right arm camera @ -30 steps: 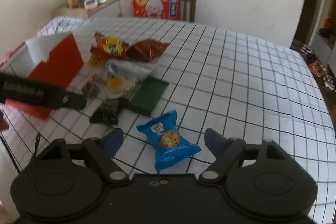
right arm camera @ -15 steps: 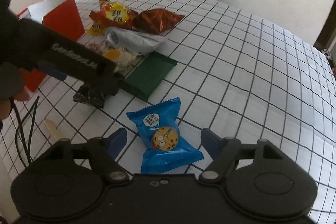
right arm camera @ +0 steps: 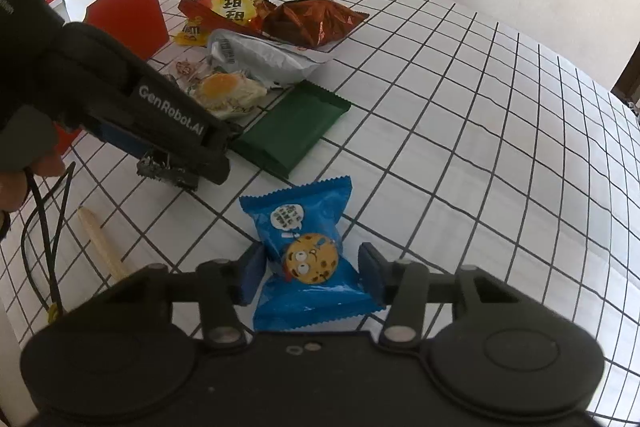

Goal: Organize snacks
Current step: 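Reach the left tool to the black packet while the right tool reaches the blue cookie packet, then close the left tool on the black packet while the right tool grips the blue cookie packet, then carry the black packet in the left tool while the right tool carries the cookie packet into the box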

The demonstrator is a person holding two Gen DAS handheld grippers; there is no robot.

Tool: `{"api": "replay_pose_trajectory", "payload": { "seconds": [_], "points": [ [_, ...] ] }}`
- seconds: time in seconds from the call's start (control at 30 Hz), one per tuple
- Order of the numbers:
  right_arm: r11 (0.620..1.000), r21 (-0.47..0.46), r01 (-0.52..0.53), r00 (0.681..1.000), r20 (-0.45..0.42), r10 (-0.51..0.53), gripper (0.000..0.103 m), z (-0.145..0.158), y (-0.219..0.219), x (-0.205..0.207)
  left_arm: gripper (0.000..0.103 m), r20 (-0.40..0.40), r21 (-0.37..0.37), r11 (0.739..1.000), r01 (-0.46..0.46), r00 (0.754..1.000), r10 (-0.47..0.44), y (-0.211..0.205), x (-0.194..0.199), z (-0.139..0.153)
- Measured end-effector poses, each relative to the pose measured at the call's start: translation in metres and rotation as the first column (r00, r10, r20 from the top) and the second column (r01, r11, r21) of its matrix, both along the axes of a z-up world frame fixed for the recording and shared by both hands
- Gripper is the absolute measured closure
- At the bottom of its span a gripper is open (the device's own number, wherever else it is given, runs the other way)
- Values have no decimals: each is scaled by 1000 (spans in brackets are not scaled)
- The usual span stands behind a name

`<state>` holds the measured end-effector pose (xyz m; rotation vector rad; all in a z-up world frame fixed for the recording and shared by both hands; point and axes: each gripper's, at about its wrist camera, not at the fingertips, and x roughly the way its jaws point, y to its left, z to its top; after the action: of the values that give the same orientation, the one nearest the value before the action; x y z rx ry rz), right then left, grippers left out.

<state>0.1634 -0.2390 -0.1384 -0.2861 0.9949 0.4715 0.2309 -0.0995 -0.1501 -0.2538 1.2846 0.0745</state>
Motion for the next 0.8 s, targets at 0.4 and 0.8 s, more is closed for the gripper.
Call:
{"api": "replay_pose_trajectory", "payload": {
  "seconds": [0.4,0.8],
  "points": [
    [987,114,117,991,-84,-107,69,7,-9,-2,63,52,-3,1000,-9,999,9,7,-12,10],
    [964,187,189,980,-98,-173,70,35,-6,-20,64,116,-49,998,36,993,-30,31,-49,39]
  ]
}}
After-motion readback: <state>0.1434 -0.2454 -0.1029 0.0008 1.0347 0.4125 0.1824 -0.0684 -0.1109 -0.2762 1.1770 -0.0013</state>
